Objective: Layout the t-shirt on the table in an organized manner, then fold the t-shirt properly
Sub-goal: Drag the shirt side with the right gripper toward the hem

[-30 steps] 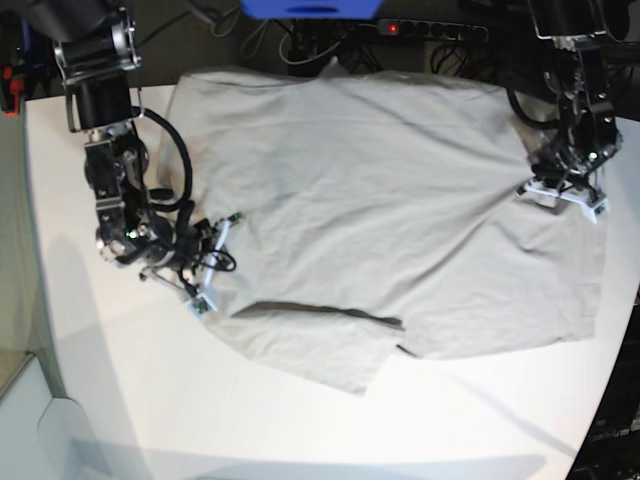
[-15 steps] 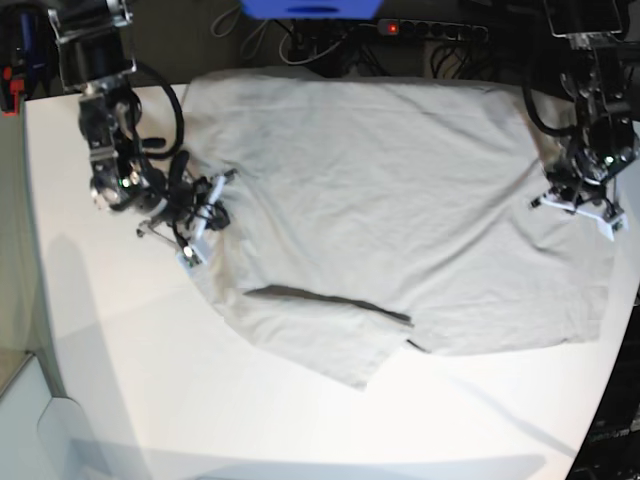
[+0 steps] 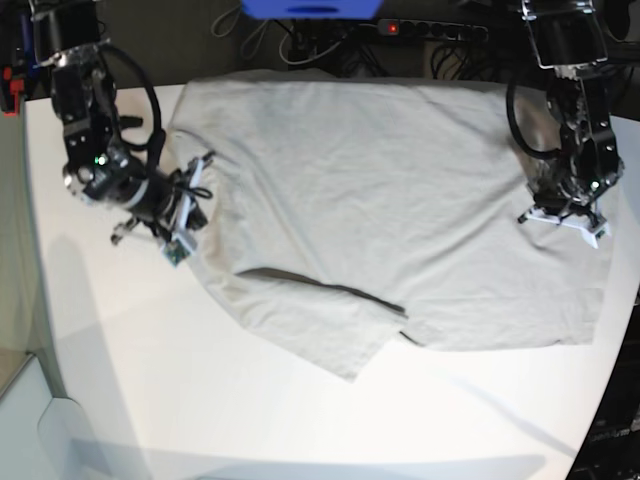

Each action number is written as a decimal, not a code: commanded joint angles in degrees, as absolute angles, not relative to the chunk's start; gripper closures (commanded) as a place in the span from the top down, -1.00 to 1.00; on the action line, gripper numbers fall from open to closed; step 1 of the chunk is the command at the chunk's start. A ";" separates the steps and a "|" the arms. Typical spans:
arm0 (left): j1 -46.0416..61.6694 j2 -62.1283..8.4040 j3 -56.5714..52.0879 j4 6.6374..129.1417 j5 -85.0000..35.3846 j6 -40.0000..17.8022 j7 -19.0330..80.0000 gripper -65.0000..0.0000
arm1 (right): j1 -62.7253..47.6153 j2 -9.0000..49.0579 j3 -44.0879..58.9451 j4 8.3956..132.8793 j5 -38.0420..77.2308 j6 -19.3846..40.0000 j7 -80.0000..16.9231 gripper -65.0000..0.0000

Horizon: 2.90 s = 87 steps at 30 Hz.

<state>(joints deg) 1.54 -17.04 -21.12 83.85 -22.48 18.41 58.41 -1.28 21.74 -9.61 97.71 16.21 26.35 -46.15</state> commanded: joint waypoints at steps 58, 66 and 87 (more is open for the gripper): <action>2.42 -16.92 -21.41 86.64 -22.90 18.51 52.44 -0.68 | 39.60 13.41 -17.98 33.80 16.75 12.35 -18.59 -1.00; 1.80 -15.43 -21.49 95.69 -22.90 18.51 52.53 -0.68 | 40.22 14.99 -15.52 35.56 16.84 17.45 -22.73 -1.00; 6.29 -17.27 -32.40 97.19 -22.64 18.42 57.01 -0.68 | 16.48 12.18 -8.66 71.69 16.66 24.66 -39.16 -1.00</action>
